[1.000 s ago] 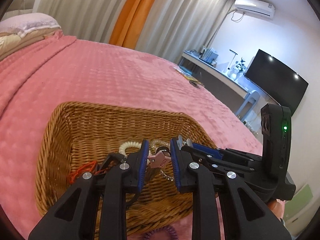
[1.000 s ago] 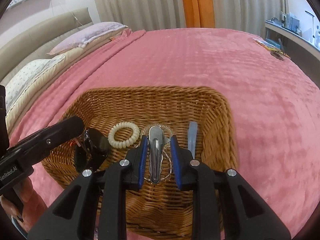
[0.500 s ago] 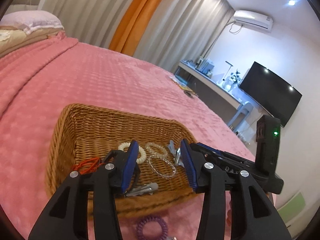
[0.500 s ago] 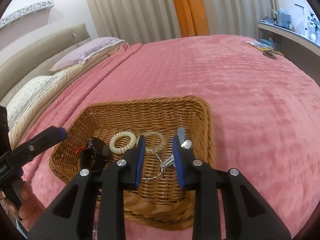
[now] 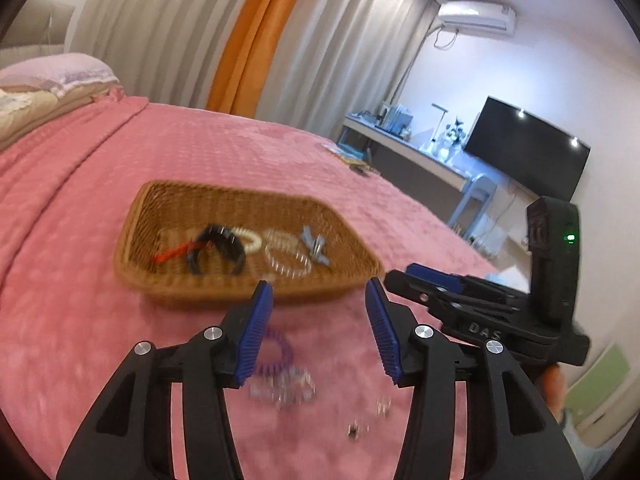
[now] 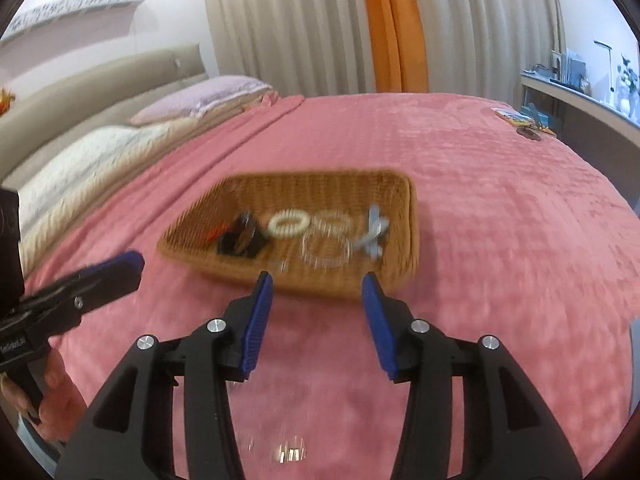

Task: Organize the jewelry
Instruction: 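Grasp the square earring with the right tool while the left tool grasps the keychains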

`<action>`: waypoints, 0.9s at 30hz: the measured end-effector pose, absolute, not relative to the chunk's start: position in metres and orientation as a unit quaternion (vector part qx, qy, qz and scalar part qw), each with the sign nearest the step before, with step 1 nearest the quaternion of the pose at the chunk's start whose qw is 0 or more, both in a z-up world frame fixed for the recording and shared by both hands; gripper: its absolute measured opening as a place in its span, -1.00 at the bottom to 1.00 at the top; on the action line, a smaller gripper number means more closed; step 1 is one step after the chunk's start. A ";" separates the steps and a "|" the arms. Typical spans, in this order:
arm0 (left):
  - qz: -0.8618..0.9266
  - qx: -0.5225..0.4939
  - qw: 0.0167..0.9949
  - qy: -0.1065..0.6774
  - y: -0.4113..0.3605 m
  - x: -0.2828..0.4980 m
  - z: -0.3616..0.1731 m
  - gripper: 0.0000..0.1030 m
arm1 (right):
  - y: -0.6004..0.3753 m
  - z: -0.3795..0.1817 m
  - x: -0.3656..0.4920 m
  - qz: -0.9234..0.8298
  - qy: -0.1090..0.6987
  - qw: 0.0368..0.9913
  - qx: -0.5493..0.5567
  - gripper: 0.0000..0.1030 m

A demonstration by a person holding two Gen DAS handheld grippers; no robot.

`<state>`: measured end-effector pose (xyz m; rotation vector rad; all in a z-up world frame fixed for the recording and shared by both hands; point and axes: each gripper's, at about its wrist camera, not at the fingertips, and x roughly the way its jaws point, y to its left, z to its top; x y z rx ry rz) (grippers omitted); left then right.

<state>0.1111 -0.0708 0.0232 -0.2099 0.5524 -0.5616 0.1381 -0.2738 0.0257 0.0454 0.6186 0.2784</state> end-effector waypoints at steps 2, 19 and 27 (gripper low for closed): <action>-0.265 -0.102 0.918 0.277 -0.069 0.095 0.014 -0.09 | -0.270 0.015 0.120 0.137 0.317 0.938 0.013 -0.16; -0.225 -0.114 0.899 0.357 -0.055 0.060 -0.043 -0.09 | -0.248 -0.049 0.081 0.128 0.410 0.903 -0.006 -0.36; -0.204 -0.104 0.892 0.389 -0.069 0.089 -0.044 -0.09 | -0.242 -0.058 0.086 0.111 0.412 0.904 -0.028 -0.46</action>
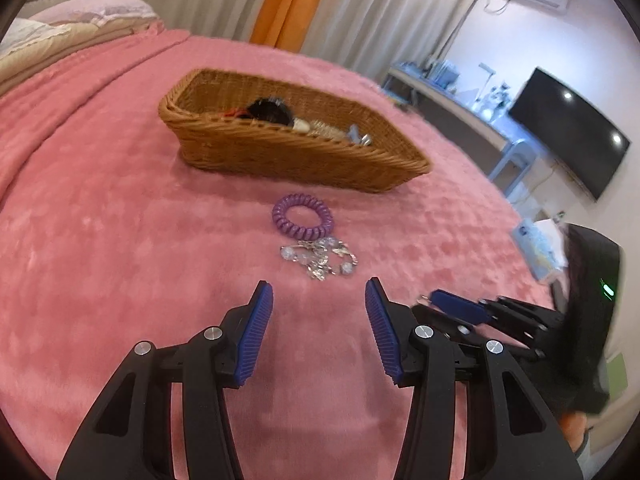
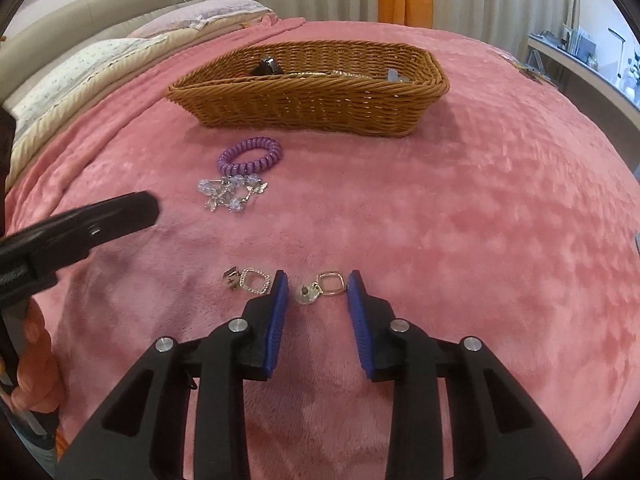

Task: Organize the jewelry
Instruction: 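Grasp the square earring with the right tool while the left tool grasps the keychains, then lift the keychains with the left tool while the right tool holds the earring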

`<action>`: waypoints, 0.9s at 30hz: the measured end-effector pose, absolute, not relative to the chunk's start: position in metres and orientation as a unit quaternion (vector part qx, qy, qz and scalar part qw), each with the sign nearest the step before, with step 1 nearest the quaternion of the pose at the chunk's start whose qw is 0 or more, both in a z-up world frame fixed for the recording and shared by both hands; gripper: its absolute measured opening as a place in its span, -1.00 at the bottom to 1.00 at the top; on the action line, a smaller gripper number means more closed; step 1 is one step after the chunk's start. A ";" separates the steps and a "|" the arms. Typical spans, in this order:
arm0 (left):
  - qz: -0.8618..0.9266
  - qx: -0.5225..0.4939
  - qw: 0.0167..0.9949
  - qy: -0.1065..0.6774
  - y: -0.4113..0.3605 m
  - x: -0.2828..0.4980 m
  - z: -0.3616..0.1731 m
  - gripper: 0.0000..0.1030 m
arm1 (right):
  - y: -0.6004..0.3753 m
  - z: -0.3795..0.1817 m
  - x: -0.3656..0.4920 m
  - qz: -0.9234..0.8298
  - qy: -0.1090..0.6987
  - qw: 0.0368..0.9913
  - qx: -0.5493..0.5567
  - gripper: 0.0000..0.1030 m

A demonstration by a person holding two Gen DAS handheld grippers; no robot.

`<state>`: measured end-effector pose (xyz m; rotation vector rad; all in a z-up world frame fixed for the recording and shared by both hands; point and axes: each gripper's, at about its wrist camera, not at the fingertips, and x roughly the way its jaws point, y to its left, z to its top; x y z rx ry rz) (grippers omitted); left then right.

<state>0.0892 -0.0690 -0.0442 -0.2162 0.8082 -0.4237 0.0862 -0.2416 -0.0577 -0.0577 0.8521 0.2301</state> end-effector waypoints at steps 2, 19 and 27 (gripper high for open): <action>-0.197 -0.096 0.889 0.402 -0.078 0.100 -0.048 -0.09 | -0.242 -0.059 0.087 0.107 0.410 0.905 -0.030 -0.47; -0.167 -0.065 0.894 0.411 -0.095 0.120 -0.059 -0.97 | -0.245 -0.059 0.085 0.096 0.390 0.915 -0.033 -0.67; -0.176 -0.100 0.900 0.386 -0.075 0.105 -0.051 -0.97 | -0.253 -0.057 0.082 0.103 0.383 0.918 -0.012 -0.67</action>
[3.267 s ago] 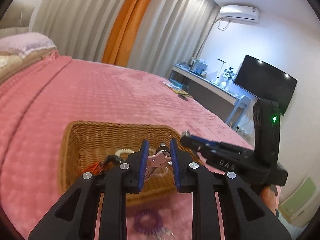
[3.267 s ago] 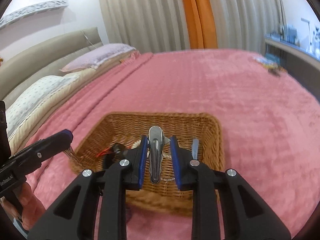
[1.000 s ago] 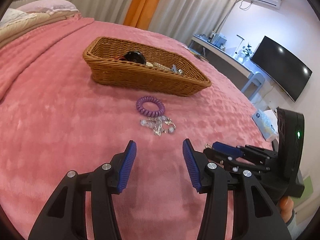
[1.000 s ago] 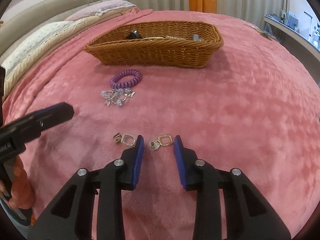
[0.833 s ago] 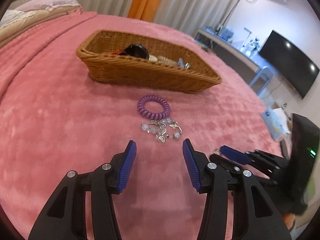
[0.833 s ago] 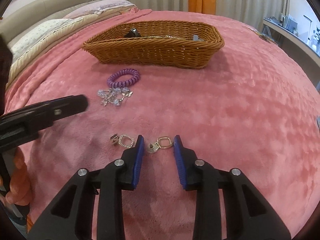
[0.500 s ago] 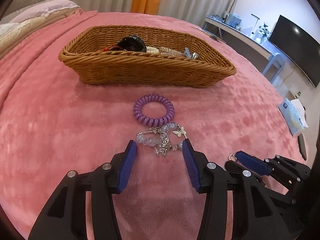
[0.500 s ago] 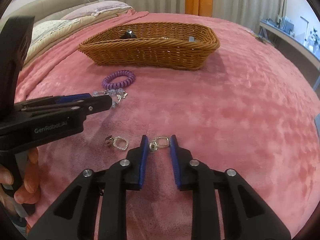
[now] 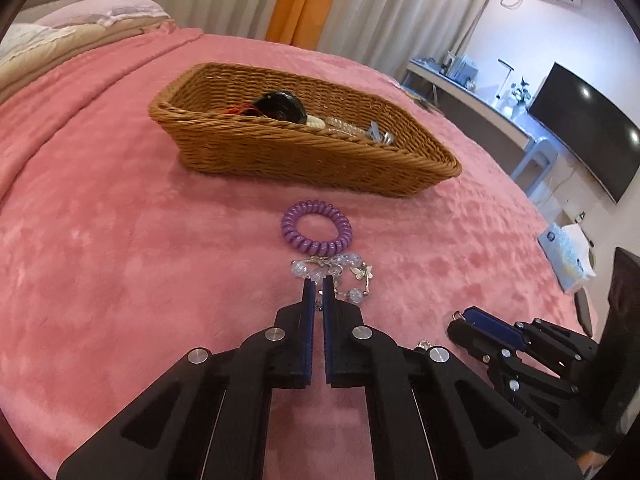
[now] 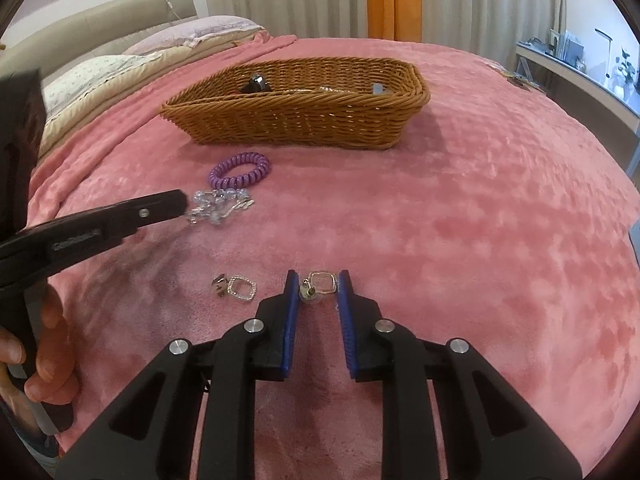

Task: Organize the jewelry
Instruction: 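Lift the keychains with the left tool while the right tool holds the earring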

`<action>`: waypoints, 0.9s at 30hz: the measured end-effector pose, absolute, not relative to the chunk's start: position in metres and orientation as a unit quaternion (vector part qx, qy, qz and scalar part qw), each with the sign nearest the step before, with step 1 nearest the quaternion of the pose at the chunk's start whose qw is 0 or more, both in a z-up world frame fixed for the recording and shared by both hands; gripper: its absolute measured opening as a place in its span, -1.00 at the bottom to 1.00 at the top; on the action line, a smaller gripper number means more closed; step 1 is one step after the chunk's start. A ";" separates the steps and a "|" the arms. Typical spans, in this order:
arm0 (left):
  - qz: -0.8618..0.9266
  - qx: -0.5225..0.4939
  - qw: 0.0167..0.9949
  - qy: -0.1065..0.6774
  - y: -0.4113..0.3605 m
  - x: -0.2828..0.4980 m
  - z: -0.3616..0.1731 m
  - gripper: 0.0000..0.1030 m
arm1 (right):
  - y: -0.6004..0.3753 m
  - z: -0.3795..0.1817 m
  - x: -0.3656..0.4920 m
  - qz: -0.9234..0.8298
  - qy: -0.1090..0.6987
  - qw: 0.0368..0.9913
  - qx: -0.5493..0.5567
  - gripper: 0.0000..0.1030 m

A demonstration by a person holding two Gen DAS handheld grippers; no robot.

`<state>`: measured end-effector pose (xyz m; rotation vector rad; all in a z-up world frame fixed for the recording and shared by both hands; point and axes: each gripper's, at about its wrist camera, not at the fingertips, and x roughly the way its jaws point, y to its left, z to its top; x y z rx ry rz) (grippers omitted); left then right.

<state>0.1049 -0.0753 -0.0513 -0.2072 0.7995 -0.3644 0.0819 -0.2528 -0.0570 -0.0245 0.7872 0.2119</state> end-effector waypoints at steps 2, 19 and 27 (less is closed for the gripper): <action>-0.177 -0.109 0.900 0.382 -0.068 0.100 -0.049 -0.97 | -0.254 -0.057 0.082 0.105 0.383 0.918 -0.009 -0.67; -0.189 -0.071 0.896 0.396 -0.044 0.075 -0.047 -0.15 | -0.256 -0.059 0.084 0.111 0.388 0.915 0.001 -0.67; -0.166 0.056 0.890 0.422 -0.092 0.094 -0.058 -0.22 | -0.256 -0.060 0.085 0.114 0.390 0.914 0.000 -0.67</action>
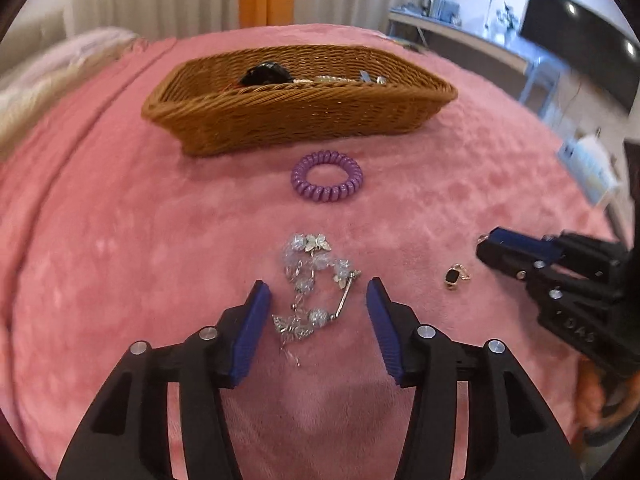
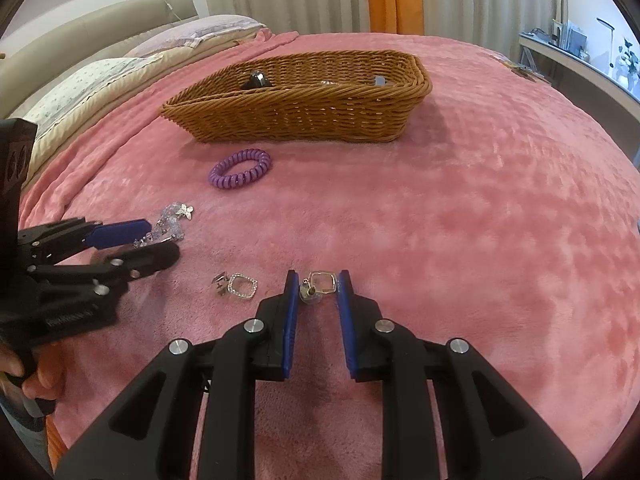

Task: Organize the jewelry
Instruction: 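Lift the keychains with the left tool while the right tool holds the earring, then drop the keychains and earring into the basket, opening both tools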

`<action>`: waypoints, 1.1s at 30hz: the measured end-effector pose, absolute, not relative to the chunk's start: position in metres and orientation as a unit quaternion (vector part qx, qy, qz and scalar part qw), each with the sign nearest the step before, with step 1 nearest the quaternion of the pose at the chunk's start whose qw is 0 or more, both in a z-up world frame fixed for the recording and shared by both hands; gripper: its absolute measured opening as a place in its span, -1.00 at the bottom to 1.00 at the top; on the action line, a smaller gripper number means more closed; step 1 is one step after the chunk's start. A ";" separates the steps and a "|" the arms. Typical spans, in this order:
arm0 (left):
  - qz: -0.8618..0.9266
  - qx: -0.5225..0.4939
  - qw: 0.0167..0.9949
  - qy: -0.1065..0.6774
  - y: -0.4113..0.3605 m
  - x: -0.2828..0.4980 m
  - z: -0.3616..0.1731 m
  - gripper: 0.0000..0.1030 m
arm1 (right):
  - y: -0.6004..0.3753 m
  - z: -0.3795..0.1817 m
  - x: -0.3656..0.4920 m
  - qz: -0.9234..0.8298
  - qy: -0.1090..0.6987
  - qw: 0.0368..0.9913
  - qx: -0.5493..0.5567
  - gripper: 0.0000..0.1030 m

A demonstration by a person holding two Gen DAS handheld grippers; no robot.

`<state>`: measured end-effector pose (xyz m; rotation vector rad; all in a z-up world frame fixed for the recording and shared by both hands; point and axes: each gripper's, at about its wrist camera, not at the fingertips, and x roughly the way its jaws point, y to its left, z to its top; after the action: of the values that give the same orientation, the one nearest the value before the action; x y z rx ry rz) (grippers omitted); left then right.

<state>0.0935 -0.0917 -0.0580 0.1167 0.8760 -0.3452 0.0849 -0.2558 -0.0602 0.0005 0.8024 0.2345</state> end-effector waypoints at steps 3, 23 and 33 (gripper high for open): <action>-0.163 0.058 0.894 0.412 -0.091 0.091 -0.057 -0.67 | -0.254 -0.060 0.084 0.116 0.386 0.915 -0.004 -0.67; -0.232 -0.040 0.929 0.284 -0.057 0.058 -0.005 -0.86 | -0.258 -0.028 0.062 0.134 0.325 0.936 0.005 -0.67; -0.247 -0.027 0.941 0.228 -0.067 0.084 0.059 -0.86 | -0.256 0.052 0.091 0.128 0.262 0.956 -0.021 -0.67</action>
<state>0.0839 -0.0670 0.0591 -0.0552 0.4659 -0.5043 0.0907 -0.2557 0.0519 -0.0433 0.5328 0.2589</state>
